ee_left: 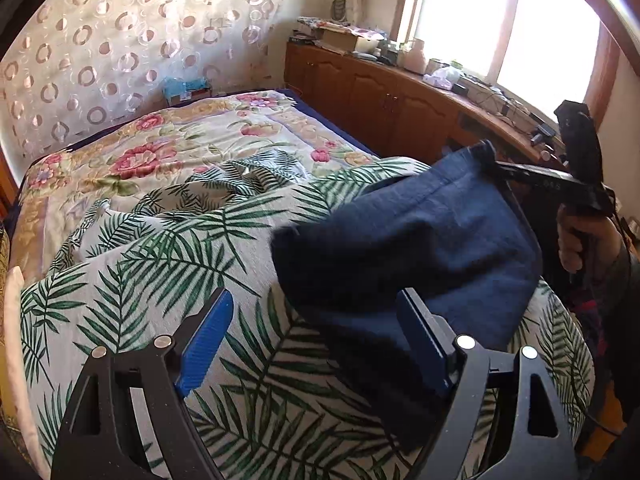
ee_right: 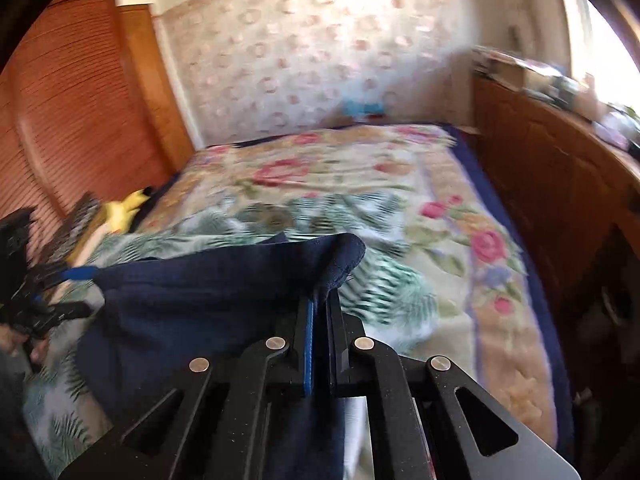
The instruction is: Fold small clothes
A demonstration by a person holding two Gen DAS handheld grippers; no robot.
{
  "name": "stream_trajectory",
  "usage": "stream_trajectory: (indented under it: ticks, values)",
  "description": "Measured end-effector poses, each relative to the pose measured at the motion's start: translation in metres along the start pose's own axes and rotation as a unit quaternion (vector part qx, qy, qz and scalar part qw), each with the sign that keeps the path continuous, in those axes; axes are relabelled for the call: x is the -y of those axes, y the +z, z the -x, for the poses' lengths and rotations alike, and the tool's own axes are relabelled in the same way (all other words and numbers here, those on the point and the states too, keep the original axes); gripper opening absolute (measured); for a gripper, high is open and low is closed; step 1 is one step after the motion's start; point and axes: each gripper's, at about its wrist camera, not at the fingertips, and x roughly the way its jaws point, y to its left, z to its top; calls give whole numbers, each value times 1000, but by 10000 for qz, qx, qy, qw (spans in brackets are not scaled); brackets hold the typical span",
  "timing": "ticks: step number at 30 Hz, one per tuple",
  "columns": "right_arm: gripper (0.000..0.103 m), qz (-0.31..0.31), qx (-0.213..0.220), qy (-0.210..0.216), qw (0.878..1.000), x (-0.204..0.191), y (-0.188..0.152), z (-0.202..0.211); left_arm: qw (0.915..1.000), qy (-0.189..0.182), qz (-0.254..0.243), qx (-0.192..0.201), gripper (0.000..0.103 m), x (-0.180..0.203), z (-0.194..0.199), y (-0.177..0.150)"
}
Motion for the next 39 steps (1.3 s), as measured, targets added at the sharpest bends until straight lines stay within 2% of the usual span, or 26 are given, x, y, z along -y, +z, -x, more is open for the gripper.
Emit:
stream_trajectory:
  ticks: [6, 7, 8, 9, 10, 11, 17, 21, 25, 28, 31, 33, 34, 35, 39]
  values:
    - [6, 205, -40, -56, 9998, -5, -3, 9, 9997, -78, 204, -142, 84, -9, -21, 10]
    - [15, 236, -33, -97, 9997, -7, -1, 9, 9995, -110, 238, -182, 84, -9, -25, 10]
    - [32, 268, -40, -109, 9996, -7, 0, 8, 9994, -132, 259, -210, 84, -9, -29, 11]
    - [43, 282, -56, -56, 9996, -7, -1, 9, 9991, -153, 295, -257, 84, -11, -32, 10]
    - [61, 258, -53, 27, 9997, -8, -4, 12, 9988, -169, 343, -303, 84, -12, -36, 10]
    - [66, 242, -68, 91, 9996, -9, -7, 13, 9985, -211, 372, -330, 83, -11, -38, 10]
    - [67, 213, -471, 203, 9985, 0, -16, -12, 9973, -404, 422, -434, 75, -11, -48, 7]
    - [67, 125, -590, 510, 9969, 2, -12, -25, 9977, -395, 356, -429, 71, -6, -49, 9]
    - [67, 170, -772, 795, 9937, 2, -10, -40, 9972, -559, 321, -382, 56, -3, -51, 8]
    - [67, 309, -744, 700, 9943, 1, -8, -44, 9966, -623, 390, -367, 50, -5, -51, 9]
    - [54, 362, -749, 796, 9933, 2, -8, -45, 9956, -728, 462, -358, 36, -7, -51, 11]
    - [47, 436, -743, 785, 9932, 1, -9, -44, 9953, -773, 471, -345, 22, -7, -50, 11]
    - [35, 454, -734, 838, 9927, 2, -8, -44, 9951, -798, 489, -333, 14, -7, -49, 12]
    - [28, 432, -729, 904, 9923, 2, -9, -42, 9949, -823, 499, -310, 13, -7, -46, 12]
    - [21, 591, -436, 787, 9942, -6, -14, -26, 9960, -788, 411, 4, 10, 2, -23, 12]
